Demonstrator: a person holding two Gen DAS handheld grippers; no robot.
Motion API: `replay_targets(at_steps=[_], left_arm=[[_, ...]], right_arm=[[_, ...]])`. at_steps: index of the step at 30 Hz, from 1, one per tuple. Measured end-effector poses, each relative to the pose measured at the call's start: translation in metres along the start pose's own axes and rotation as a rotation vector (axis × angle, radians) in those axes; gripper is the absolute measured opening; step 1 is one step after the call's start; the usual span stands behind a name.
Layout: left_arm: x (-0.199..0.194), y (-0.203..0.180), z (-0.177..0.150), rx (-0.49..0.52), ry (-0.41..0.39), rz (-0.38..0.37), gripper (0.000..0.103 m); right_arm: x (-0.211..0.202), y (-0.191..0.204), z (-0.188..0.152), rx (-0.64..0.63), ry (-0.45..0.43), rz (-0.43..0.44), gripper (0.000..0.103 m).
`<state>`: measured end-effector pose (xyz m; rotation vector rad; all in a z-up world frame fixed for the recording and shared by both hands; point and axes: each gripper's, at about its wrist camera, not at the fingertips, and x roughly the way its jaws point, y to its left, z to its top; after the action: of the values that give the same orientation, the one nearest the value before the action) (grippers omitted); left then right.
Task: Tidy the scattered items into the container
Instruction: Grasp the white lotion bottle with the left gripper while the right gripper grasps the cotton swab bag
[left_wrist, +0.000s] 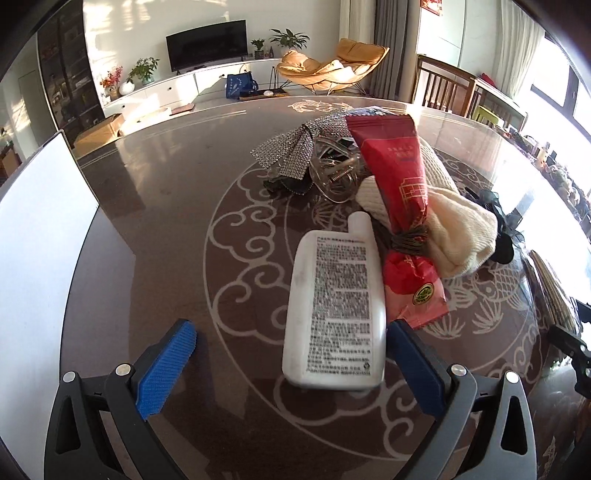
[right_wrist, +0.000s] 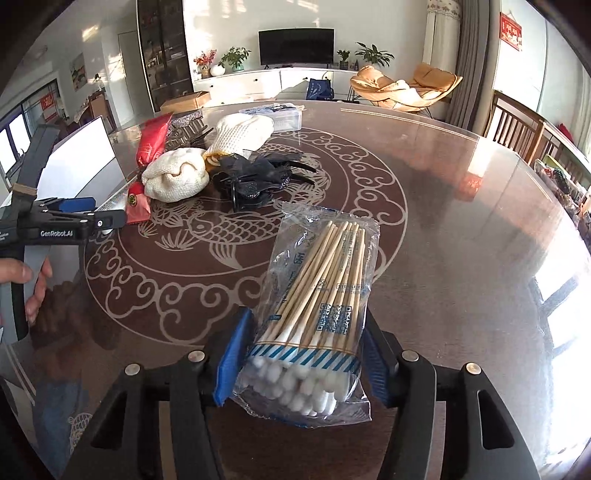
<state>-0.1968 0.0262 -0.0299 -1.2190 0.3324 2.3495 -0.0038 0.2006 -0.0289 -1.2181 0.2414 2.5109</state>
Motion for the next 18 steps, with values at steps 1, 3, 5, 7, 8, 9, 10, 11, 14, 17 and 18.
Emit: replay_targets(at_steps=[1,3,5,7,8,9,10,11,14,17,18], left_arm=[[0.002,0.000,0.003,-0.002,0.000,0.004,0.103],[-0.001,-0.001,0.005,0.005,-0.024,-0.001,0.075],[-0.007,-0.004,0.003,0.004,-0.043,0.005,0.051],[-0.014,-0.006,-0.004,-0.010,-0.047,0.008,0.051],[-0.019,-0.009,-0.010,-0.012,-0.049,0.012,0.051],[-0.025,-0.011,-0.019,-0.019,-0.047,0.014,0.051],[-0.034,-0.013,-0.029,-0.029,-0.041,0.019,0.051],[-0.043,-0.017,-0.041,-0.040,-0.033,0.025,0.051],[-0.072,-0.029,-0.081,-0.072,-0.020,0.048,0.051],[-0.091,-0.038,-0.111,-0.102,-0.049,0.078,0.051],[-0.094,-0.039,-0.115,-0.112,-0.061,0.089,0.052]], right_arm=[[0.000,0.000,0.000,0.001,0.000,0.002,0.059],[0.001,0.000,0.000,0.003,-0.001,0.003,0.059],[0.001,0.000,0.000,0.002,-0.001,0.003,0.059],[0.000,0.000,0.000,0.003,-0.001,0.005,0.059],[0.000,0.000,0.000,0.003,-0.002,0.015,0.059],[0.000,-0.001,0.000,0.001,-0.004,0.031,0.059],[-0.001,0.000,0.000,-0.001,-0.007,0.052,0.059],[-0.001,-0.001,0.000,-0.003,-0.011,0.080,0.057],[-0.003,0.002,-0.002,-0.029,-0.013,0.143,0.056],[-0.005,0.008,-0.006,-0.073,-0.008,0.131,0.057],[-0.005,0.009,-0.006,-0.079,-0.006,0.126,0.058]])
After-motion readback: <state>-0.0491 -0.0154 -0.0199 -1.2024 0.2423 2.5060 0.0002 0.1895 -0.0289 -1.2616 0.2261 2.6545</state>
